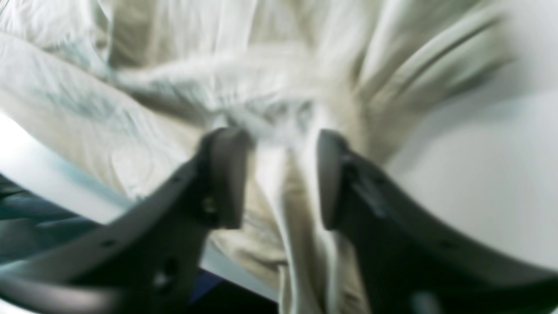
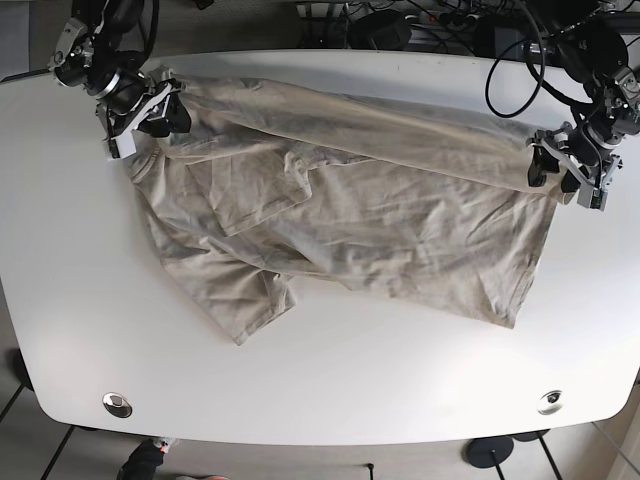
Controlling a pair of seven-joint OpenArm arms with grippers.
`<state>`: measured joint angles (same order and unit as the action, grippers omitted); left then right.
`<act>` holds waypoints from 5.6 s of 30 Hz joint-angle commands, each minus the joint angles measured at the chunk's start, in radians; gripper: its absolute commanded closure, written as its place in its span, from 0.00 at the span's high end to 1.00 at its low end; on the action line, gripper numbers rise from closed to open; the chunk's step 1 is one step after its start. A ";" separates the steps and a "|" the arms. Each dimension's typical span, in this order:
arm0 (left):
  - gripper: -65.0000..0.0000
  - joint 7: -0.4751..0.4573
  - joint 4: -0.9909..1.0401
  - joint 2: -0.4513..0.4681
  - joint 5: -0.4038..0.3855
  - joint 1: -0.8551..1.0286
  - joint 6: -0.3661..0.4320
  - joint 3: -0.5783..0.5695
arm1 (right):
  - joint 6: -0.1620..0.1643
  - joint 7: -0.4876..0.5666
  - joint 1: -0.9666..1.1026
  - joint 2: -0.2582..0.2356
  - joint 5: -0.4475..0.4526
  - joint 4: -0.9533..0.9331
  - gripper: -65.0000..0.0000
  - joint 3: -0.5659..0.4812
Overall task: Fold the T-shirt properly
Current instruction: 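Lay the shirt down and pull its edge taut between both grippers, then release and grasp the shirt's opposite edge with both grippers, then fold the grasped edge over onto the held edge with both grippers, then regrasp the folded strip's edge with both grippers and tuck it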
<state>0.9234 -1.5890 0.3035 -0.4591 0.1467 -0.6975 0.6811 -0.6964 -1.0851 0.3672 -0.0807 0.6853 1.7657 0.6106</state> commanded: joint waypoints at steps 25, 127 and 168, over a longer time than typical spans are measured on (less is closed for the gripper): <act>0.21 -0.060 0.048 0.000 0.030 0.382 -0.001 0.130 | -0.002 0.122 0.109 -0.046 -0.356 0.112 0.23 0.005; 0.00 -0.033 -0.205 -0.011 0.035 0.001 0.022 0.018 | 0.022 0.069 -0.319 -0.032 -0.269 0.132 0.03 -0.134; 0.39 -0.034 -0.106 -0.033 -0.027 0.270 0.022 -0.065 | -0.002 0.325 -0.488 0.043 -0.474 -0.473 0.88 -0.143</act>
<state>0.9016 -1.6794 0.2584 -0.4683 0.4187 -0.6739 0.6159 -0.6998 -0.7189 -0.1204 -0.0410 0.2329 1.2915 0.4709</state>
